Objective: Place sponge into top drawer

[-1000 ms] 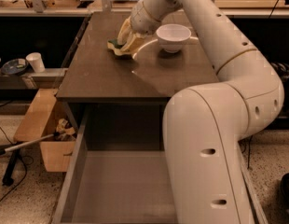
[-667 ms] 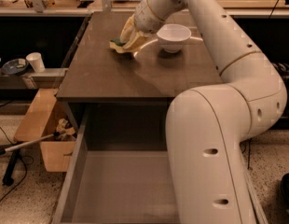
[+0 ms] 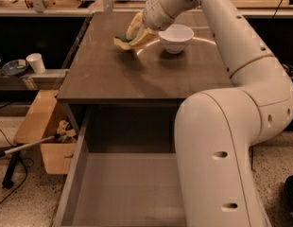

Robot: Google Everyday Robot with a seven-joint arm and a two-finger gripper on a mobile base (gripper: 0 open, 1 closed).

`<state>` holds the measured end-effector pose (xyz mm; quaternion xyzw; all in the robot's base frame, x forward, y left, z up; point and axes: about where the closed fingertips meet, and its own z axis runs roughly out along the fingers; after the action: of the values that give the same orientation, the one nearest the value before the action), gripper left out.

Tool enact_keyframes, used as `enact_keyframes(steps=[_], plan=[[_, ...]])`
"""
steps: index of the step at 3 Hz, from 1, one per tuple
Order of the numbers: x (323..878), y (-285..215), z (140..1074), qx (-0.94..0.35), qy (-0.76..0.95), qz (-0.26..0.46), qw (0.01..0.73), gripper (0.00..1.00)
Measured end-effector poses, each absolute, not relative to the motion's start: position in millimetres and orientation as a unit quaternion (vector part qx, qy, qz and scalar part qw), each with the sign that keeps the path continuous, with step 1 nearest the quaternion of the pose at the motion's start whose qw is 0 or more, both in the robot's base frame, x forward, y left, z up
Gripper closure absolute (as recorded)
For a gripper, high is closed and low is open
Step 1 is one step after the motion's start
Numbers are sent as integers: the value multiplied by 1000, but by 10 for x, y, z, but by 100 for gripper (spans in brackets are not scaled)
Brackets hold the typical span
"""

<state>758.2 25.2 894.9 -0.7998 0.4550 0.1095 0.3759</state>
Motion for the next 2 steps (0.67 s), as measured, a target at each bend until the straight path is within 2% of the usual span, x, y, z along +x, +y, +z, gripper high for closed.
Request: enact_keyframes(steps=[2], plan=[[7494,60,9065,-795,444,122,396,100]])
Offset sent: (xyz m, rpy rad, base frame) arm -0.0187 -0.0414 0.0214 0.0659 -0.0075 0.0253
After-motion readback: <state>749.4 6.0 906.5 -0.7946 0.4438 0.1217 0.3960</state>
